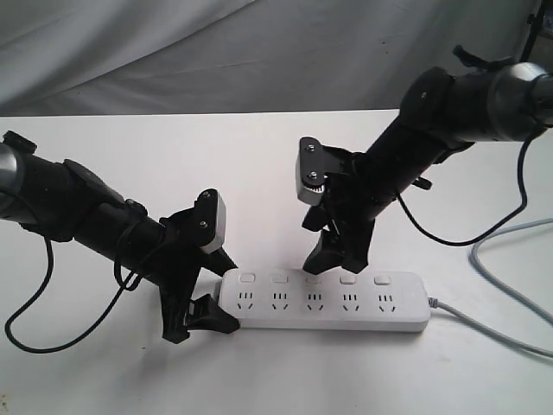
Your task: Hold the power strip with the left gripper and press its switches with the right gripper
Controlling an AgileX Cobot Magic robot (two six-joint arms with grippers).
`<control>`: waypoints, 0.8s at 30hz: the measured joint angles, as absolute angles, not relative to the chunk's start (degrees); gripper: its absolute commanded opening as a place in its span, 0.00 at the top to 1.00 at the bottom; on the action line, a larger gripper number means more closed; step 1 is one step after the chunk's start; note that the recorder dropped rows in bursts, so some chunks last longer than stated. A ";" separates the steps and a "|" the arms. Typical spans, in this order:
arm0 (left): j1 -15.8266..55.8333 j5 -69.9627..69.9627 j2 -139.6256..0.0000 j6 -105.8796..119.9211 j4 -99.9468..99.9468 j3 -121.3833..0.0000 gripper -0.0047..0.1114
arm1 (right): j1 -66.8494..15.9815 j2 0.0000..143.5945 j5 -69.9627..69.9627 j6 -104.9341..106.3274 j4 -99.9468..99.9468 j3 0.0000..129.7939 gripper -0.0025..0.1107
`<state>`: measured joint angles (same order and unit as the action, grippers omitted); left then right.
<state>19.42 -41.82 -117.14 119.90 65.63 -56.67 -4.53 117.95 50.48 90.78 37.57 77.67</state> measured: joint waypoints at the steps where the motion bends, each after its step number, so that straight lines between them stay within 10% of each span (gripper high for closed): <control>1: 19.42 -41.82 -117.14 119.90 65.63 -56.67 0.96 | -3.17 117.95 50.39 92.89 39.57 76.65 0.40; 24: 19.42 -41.82 -117.14 119.90 65.63 -56.67 0.96 | -2.86 119.08 48.32 96.01 44.49 75.51 0.40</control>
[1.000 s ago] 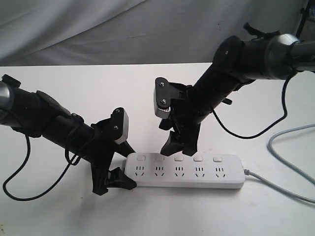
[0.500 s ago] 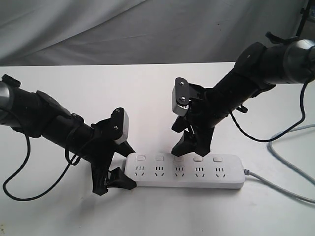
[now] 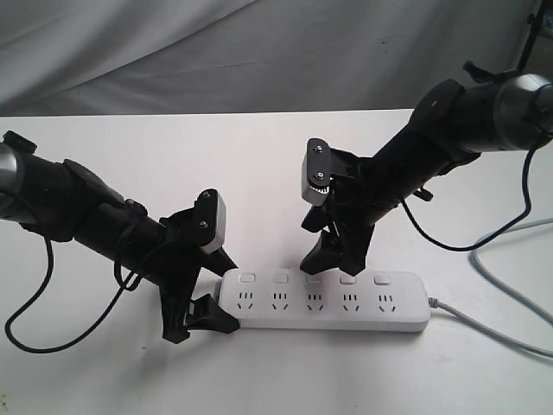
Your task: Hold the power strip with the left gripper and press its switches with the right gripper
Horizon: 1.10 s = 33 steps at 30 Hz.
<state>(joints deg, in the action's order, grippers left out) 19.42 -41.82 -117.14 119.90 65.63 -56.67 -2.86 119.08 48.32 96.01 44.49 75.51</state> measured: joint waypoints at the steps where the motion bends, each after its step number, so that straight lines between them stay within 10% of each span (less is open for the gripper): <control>1: 19.42 -41.82 -117.14 119.90 65.63 -56.67 0.96 | -2.86 119.56 47.98 96.15 44.50 75.51 0.40; 33: 19.42 -41.82 -117.14 119.90 65.63 -56.67 0.96 | -2.86 121.38 46.93 93.08 42.92 75.06 0.40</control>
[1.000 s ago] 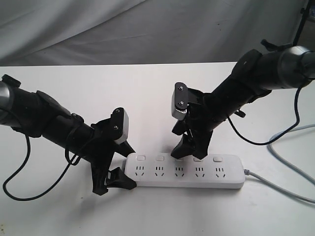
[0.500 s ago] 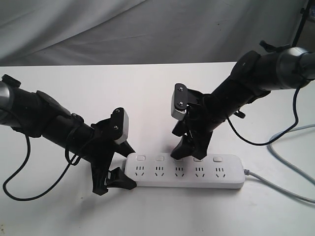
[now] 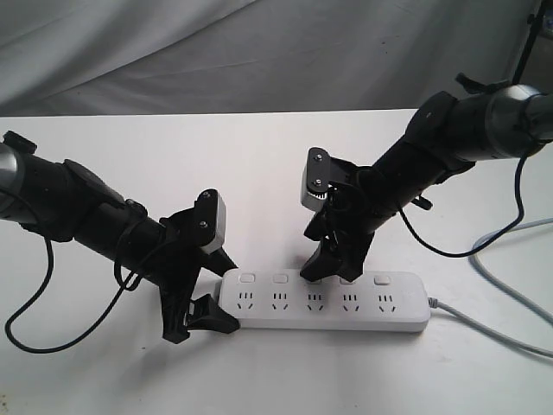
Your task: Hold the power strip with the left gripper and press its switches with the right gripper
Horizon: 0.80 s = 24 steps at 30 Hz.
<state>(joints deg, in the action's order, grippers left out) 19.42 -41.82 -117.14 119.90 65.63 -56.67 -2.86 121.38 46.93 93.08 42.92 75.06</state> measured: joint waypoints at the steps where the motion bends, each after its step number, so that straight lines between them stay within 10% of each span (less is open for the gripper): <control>1: 19.42 -41.82 -117.14 119.90 65.63 -56.67 0.96 | -2.86 121.38 46.93 93.08 42.92 75.06 0.40; 24: 19.42 -41.82 -117.14 119.90 65.63 -56.67 0.96 | -2.97 112.55 47.73 93.66 44.11 74.07 0.40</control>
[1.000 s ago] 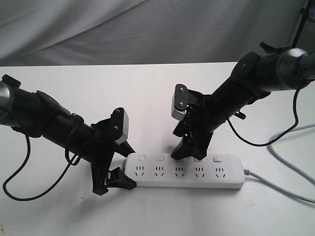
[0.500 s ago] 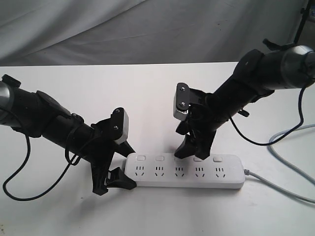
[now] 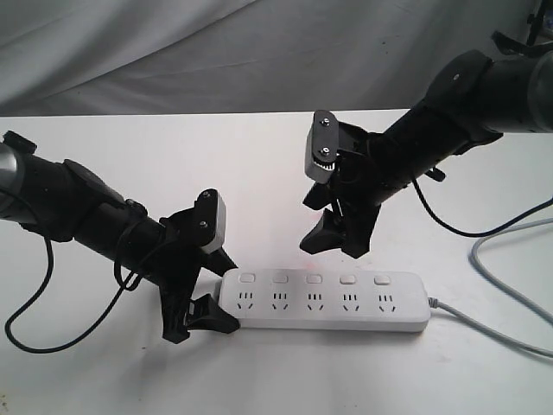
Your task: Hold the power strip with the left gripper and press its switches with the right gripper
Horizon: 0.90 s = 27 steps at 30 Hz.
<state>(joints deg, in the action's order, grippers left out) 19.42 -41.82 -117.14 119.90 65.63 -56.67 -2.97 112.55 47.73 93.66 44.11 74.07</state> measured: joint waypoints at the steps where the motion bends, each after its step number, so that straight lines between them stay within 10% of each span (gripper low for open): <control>1: 19.42 -41.82 -117.14 119.90 65.63 -56.67 0.96 | -2.97 112.55 47.73 93.66 44.11 74.07 0.40; 27: 19.42 -41.82 -117.14 119.90 65.63 -56.67 0.96 | 2.97 112.55 49.90 99.25 45.54 69.64 0.40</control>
<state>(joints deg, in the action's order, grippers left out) 19.42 -41.82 -117.14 119.90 65.63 -56.67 2.97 112.55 49.90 99.25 45.54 69.64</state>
